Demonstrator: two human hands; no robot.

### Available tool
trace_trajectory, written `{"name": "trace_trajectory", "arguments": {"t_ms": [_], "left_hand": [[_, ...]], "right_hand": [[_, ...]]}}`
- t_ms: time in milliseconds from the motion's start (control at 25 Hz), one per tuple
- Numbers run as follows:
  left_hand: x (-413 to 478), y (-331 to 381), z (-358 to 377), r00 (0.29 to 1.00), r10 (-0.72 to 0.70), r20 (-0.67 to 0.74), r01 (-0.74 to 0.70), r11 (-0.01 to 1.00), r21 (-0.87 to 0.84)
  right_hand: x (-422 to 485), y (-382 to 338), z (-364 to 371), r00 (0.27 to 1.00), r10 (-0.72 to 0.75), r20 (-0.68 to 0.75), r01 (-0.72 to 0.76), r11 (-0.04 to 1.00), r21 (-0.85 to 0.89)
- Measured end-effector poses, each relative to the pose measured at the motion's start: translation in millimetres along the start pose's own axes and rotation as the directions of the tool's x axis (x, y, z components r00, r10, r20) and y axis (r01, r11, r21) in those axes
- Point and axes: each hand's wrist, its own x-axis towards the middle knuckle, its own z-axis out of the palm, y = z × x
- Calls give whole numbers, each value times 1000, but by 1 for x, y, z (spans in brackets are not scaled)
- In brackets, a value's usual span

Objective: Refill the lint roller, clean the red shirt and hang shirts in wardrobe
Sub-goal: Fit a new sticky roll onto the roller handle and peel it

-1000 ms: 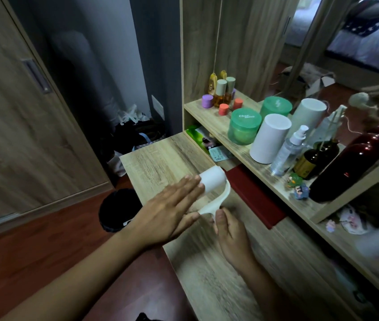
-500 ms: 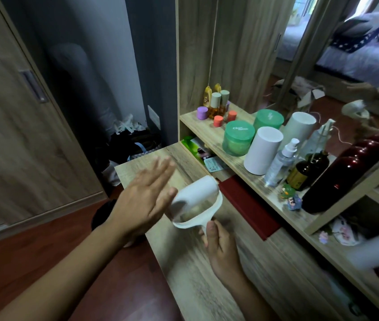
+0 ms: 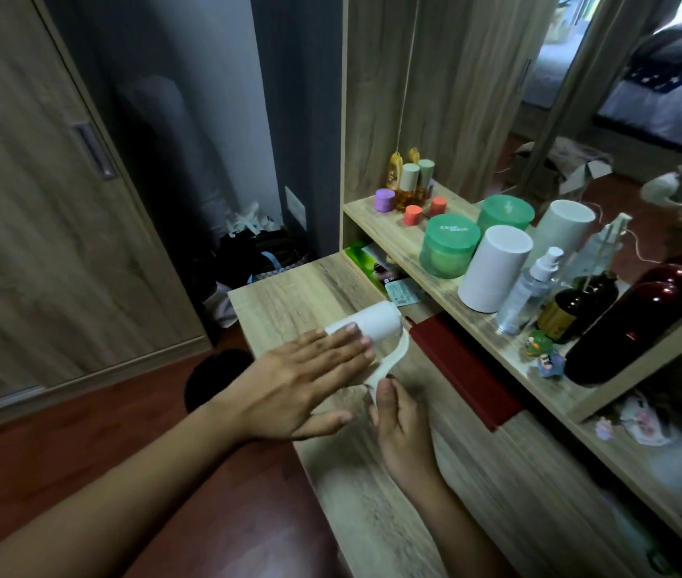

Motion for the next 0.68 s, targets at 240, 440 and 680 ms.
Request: {"name": "trace_trajectory", "arguments": {"t_ms": [240,440,680], "left_hand": [[-9,-43,-25,795,-595,-116,566,797,-210],[-28,-58,-44,866,-497,-49,465,838,-286],[-95,-160,-91,841,-520,-152,480,845,-236]], "right_hand": [[-1,-3,15,1000,-3,31,3,1000,4],[19,-23,60,996,-34,81,32,999,22],[70,-84,182,985,-99,145,91,994,60]]}}
